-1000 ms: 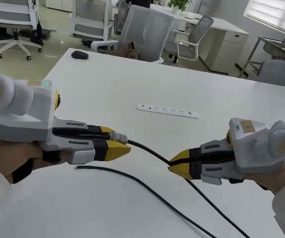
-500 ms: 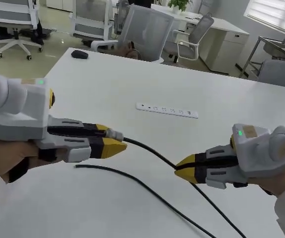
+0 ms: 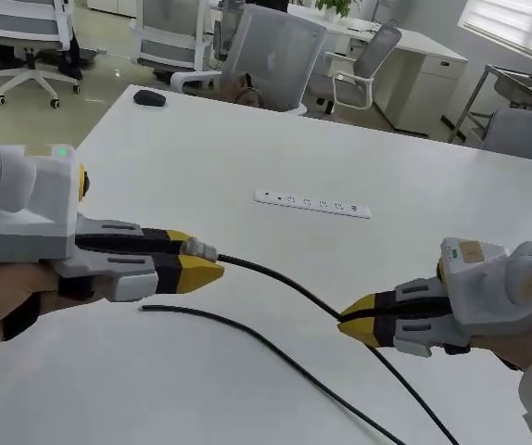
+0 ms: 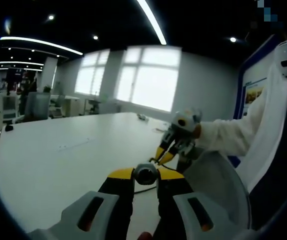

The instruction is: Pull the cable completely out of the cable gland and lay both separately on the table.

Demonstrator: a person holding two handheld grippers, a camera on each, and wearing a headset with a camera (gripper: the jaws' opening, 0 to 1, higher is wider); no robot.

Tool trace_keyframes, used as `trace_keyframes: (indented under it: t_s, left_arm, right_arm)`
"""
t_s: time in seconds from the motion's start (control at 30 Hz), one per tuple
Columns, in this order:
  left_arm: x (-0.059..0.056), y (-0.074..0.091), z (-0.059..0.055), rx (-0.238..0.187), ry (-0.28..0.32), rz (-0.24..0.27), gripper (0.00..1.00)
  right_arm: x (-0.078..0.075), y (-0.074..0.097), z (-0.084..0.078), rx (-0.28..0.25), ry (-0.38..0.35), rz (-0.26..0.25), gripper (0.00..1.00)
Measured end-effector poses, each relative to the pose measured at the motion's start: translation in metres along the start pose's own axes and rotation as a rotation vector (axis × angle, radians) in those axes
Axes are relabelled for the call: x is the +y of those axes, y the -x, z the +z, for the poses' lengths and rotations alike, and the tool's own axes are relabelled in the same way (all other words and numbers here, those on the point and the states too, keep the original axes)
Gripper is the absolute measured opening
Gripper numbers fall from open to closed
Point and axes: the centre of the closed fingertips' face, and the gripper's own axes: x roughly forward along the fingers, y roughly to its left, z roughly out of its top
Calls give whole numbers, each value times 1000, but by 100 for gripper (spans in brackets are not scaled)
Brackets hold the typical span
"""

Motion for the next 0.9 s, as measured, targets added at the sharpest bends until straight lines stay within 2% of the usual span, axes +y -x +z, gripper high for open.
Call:
trace_keyframes:
  t_s: [0.13,0.23,0.37,0.63,0.9]
  left_arm:
    - [8,9,-6,4,11,28,18]
    - [17,21,-4,-29,42,57,18]
    - [24,31,-5,-32,47,83,18]
    - [27,36,-12,-34,69,104,18]
    - [28,37,-20,-27,99,113,18]
  right_arm:
    - [-5,-1,-8,27,-29,-17,3]
    - [-10,-4,-18,68,-42,-35,3]
    - [-13,-13,-31,98,-84,-42,3]
    - [-17,-38,-51,142,-144,-45,3]
    - [-20,-71,-81,224,-182,-50,3]
